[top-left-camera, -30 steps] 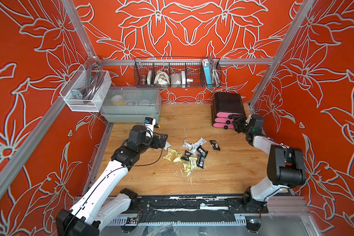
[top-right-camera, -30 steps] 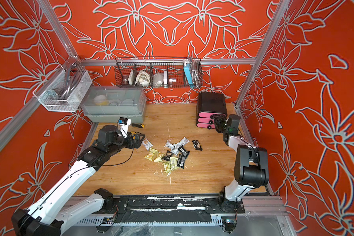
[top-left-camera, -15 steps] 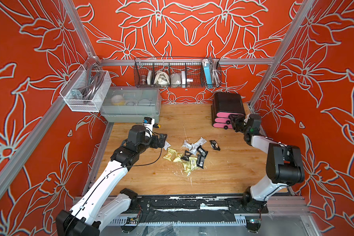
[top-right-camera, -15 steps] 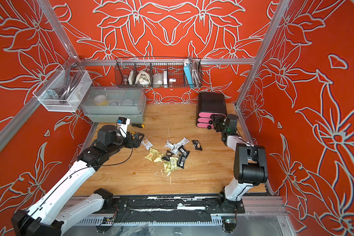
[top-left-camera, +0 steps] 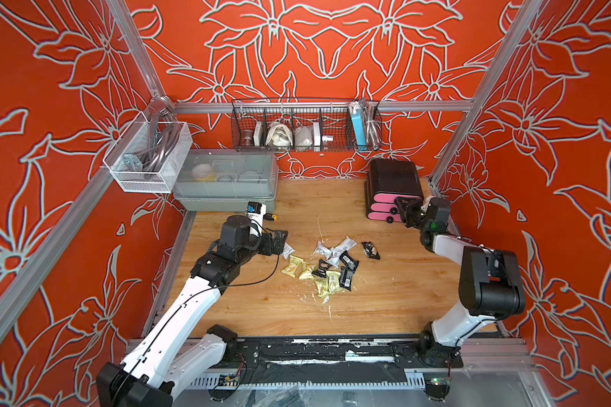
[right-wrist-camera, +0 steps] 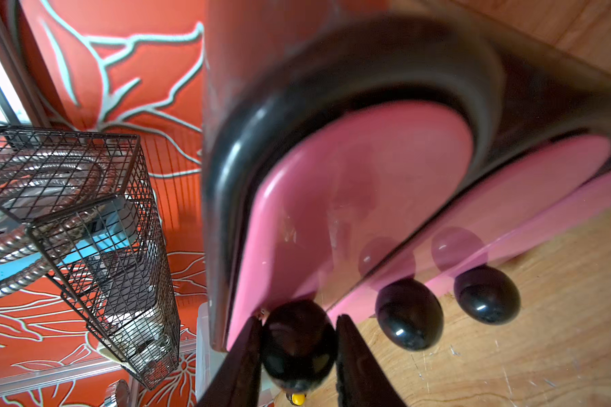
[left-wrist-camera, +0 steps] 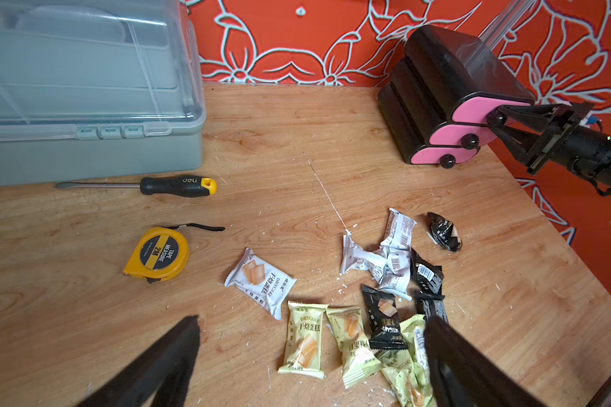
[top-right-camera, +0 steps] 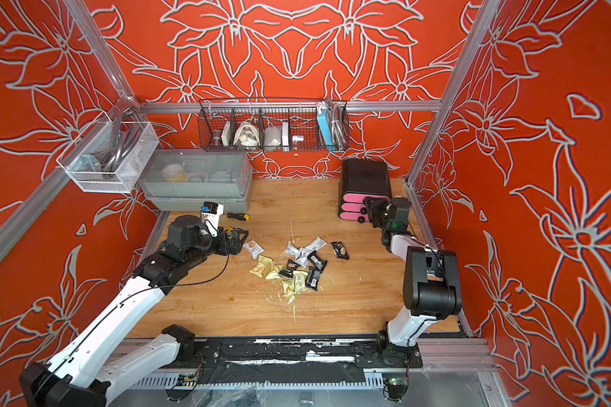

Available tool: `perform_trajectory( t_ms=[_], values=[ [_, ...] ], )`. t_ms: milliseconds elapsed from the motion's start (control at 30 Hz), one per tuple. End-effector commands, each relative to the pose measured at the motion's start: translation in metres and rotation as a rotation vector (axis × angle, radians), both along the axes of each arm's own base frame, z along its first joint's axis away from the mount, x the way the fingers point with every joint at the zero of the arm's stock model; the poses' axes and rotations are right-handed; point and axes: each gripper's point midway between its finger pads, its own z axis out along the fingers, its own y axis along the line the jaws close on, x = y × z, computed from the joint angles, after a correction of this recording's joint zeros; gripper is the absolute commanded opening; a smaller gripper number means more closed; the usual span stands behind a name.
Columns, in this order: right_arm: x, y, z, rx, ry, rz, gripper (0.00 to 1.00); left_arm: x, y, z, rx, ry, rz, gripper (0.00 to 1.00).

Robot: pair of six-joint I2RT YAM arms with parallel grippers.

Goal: Place the cookies into the drawer by color
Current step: Open the drawer in the storage box.

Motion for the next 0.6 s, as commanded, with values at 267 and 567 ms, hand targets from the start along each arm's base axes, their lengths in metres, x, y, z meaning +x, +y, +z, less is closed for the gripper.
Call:
perform_trajectory(
  t_ms=[267,567],
  values=[
    [-0.069,0.011,-0.024,-0.044,0.050,0.011,0.31,0.000,0.001,0.002,-0.023,-0.011,0.007,0.98],
    [-0.125,0.003,-0.034,-0.196,0.107,-0.024,0.32,0.000,0.000,0.001,-0.033,-0.005,0.003,0.98]
  ],
)
